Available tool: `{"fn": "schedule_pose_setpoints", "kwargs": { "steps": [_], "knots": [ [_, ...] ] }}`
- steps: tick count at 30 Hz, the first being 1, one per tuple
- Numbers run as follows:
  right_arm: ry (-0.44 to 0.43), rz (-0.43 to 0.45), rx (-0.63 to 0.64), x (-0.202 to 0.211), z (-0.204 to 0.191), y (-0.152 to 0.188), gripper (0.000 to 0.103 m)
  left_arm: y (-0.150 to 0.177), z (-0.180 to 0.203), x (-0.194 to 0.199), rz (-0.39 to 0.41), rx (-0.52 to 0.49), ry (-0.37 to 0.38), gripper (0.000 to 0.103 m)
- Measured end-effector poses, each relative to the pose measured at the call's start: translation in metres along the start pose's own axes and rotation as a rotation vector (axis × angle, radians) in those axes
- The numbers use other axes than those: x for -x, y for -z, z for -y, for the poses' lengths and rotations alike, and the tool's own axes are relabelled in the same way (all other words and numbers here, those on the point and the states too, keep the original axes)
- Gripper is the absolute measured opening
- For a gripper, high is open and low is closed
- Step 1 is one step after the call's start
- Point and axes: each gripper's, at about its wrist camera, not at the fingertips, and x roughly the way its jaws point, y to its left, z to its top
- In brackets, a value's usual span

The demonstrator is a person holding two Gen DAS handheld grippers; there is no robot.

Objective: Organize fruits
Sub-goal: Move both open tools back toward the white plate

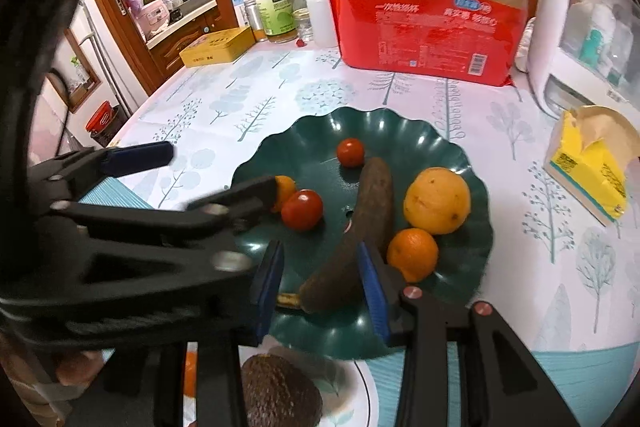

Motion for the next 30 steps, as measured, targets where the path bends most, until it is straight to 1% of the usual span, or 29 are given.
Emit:
{"fn": "schedule_pose_setpoints", "kwargs": {
  "steps": [1, 3, 6, 8, 11, 15, 18, 20, 24, 26, 28, 30],
  "knots": [
    [0.003, 0.005, -0.004, 0.007, 0.0, 0.0, 0.04, 0.0, -0.001, 0.011, 0.015, -0.002, -0.006, 0.096],
    [0.004, 0.018, -0.014, 0.025, -0.001, 0.001, 0.04, 0.001, -0.004, 0.043, 0.06, -0.01, -0.016, 0.102],
    [0.003, 0.056, -0.02, 0.058, -0.005, 0.003, 0.041, 0.006, -0.008, 0.085, 0.118, -0.016, -0.022, 0.102],
    [0.007, 0.088, -0.015, 0.078, -0.009, 0.006, 0.05, 0.014, -0.01, 0.114, 0.157, -0.023, -0.029, 0.102],
    [0.017, 0.131, -0.001, 0.104, -0.018, 0.012, 0.059, 0.031, -0.014, 0.148, 0.196, -0.041, -0.046, 0.102],
    [0.002, 0.174, 0.024, 0.135, -0.032, 0.025, 0.062, 0.062, -0.018, 0.174, 0.221, -0.058, -0.074, 0.102],
    [0.004, 0.207, 0.047, 0.149, -0.041, 0.035, 0.065, 0.087, -0.025, 0.182, 0.23, -0.049, -0.072, 0.102],
    [0.017, 0.234, 0.057, 0.156, -0.047, 0.043, 0.069, 0.102, -0.029, 0.181, 0.226, -0.033, -0.08, 0.102],
    [0.051, 0.26, 0.064, 0.156, -0.053, 0.057, 0.071, 0.129, -0.039, 0.17, 0.202, 0.018, -0.09, 0.102],
    [0.058, 0.255, 0.059, 0.151, -0.053, 0.065, 0.071, 0.138, -0.041, 0.158, 0.18, 0.035, -0.088, 0.102],
    [0.06, 0.238, 0.049, 0.142, -0.05, 0.07, 0.071, 0.148, -0.044, 0.145, 0.15, 0.055, -0.092, 0.102],
    [0.063, 0.219, 0.041, 0.131, -0.047, 0.075, 0.071, 0.158, -0.048, 0.128, 0.11, 0.078, -0.08, 0.102]
  ]
}}
